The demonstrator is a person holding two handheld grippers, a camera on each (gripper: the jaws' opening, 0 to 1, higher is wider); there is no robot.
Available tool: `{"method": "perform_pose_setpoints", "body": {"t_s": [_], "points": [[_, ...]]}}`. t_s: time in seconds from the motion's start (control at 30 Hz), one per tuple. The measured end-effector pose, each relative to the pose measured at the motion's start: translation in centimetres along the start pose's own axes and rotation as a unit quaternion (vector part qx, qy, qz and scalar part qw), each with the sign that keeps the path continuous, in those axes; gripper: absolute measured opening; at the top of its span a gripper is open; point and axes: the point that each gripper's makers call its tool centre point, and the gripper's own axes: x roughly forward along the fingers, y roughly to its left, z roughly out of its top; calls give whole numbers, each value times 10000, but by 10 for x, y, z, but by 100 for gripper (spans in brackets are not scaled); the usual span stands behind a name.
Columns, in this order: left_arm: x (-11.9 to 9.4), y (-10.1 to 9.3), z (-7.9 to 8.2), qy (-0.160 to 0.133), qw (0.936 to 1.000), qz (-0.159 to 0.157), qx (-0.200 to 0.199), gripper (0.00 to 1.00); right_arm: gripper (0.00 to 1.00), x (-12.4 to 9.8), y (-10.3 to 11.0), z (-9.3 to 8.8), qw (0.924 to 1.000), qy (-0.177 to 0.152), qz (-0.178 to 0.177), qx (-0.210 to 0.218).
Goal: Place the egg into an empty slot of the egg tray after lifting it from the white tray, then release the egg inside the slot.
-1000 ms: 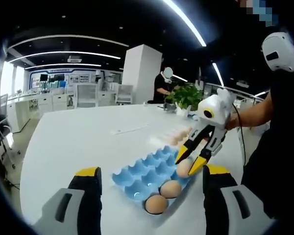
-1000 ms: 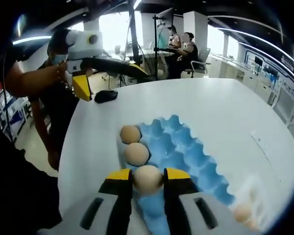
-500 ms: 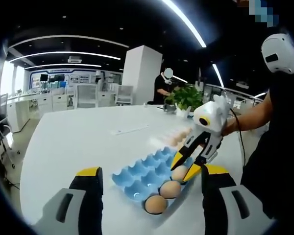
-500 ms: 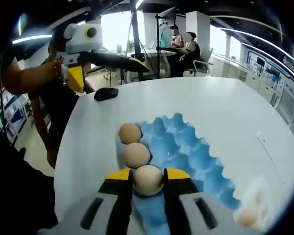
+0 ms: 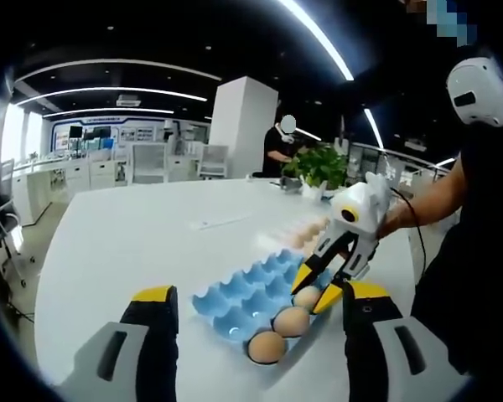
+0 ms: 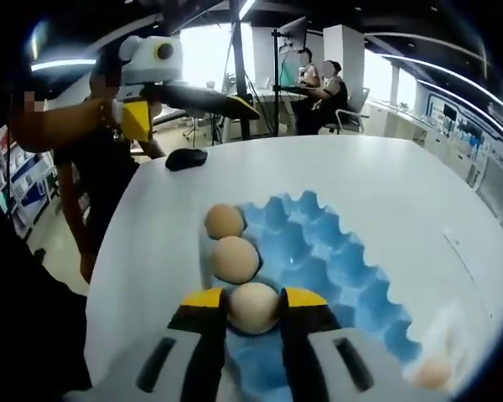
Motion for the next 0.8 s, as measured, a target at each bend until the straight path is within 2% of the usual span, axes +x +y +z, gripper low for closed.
{"method": "perform_pose_setpoints", "body": {"t_s": [0.1,0.23,0.43,0.8], "points": [[1,-1,1,-13,10000,-7,6,82,26,0,2,1,9998,-148,27,-151],[1,-3,2,-7,10000,-53,21,81,26,-3,2,1,9991,-401,89,-121],[1,-4,4,-22,10000,-57,53,80,28,-10,2,1,9991,-415,75,86],[2,-4,4,-14,9999,-81,65,80,25,-37,-4,-10,9986,-497,-161,51]]}}
